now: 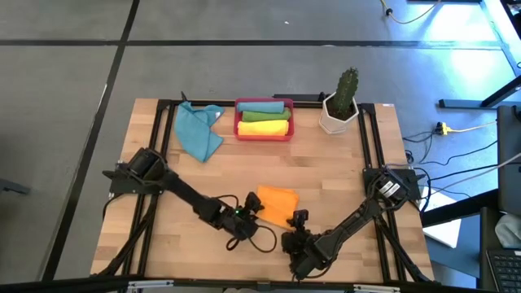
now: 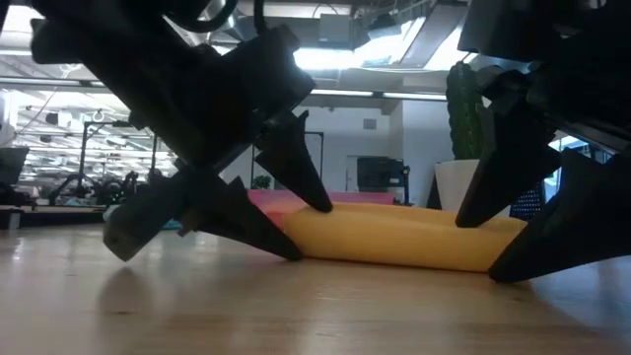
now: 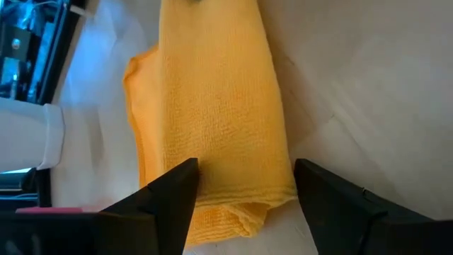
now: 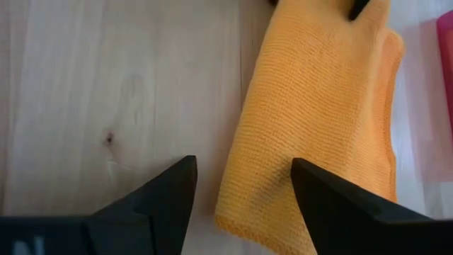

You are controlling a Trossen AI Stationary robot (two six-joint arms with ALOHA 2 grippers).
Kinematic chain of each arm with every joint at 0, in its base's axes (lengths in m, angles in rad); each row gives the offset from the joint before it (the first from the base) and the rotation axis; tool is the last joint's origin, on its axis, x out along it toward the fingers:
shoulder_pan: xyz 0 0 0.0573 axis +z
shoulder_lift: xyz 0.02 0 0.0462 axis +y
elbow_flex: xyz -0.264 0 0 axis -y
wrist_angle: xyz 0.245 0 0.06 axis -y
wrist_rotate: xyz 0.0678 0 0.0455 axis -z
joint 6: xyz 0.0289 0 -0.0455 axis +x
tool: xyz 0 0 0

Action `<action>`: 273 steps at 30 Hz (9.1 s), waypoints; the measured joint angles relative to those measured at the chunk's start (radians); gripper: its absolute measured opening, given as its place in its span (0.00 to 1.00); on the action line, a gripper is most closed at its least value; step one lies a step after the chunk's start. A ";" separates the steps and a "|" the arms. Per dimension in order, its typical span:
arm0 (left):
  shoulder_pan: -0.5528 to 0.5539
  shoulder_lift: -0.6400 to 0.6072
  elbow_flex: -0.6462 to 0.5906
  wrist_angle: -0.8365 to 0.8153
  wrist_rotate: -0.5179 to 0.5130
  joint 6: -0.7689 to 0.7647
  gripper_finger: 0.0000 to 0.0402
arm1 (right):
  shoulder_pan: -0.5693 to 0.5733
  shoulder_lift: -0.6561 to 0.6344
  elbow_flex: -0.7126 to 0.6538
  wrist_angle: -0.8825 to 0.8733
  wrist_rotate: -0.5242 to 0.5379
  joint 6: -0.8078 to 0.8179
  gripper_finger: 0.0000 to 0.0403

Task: Roll microfiber towels into tight, uniform cylinder then place into a basket
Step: Roll the orange towel

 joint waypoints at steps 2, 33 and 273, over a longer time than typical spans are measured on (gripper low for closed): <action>0.011 0.000 0.000 -0.002 0.025 0.002 0.56 | 0.000 0.001 0.000 0.000 0.001 -0.002 0.58; -0.046 -0.058 -0.003 -0.137 0.228 -0.183 0.00 | -0.025 -0.024 0.122 -0.044 -0.185 0.129 0.02; 0.053 -0.140 -0.230 0.128 0.242 -0.193 0.53 | -0.405 -0.344 -0.765 1.483 -0.565 -0.159 0.46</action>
